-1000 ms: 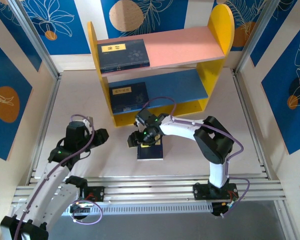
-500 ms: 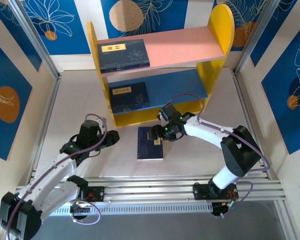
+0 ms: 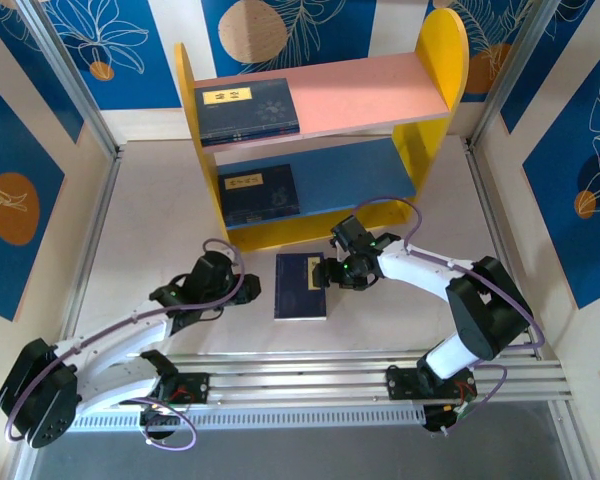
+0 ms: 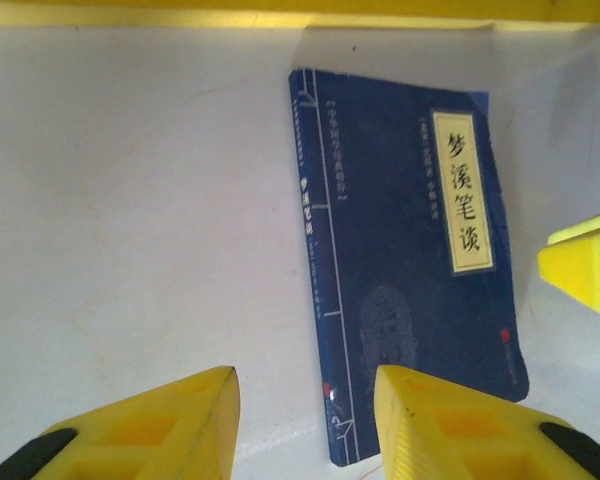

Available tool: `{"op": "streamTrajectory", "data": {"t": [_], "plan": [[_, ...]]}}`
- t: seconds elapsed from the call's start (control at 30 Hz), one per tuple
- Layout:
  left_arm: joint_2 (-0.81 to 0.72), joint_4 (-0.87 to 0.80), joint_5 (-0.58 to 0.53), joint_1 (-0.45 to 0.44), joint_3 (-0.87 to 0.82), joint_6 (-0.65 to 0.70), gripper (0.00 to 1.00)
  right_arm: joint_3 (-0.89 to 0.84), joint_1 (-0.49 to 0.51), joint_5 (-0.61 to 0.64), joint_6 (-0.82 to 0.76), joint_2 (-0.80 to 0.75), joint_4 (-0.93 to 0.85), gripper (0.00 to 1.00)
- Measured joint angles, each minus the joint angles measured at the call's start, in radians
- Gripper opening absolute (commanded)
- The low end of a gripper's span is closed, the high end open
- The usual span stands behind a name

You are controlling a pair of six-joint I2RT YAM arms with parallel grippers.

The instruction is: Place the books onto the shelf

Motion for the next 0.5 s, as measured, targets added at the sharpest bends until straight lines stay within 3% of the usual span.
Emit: {"op": "streamTrajectory", "data": {"t": [0.5], "plan": [[0.035,0.014,-0.034,-0.028,-0.011,-0.017,0.40,0.005,0.000,0.000,-0.015,0.084,0.044,0.71]]}}
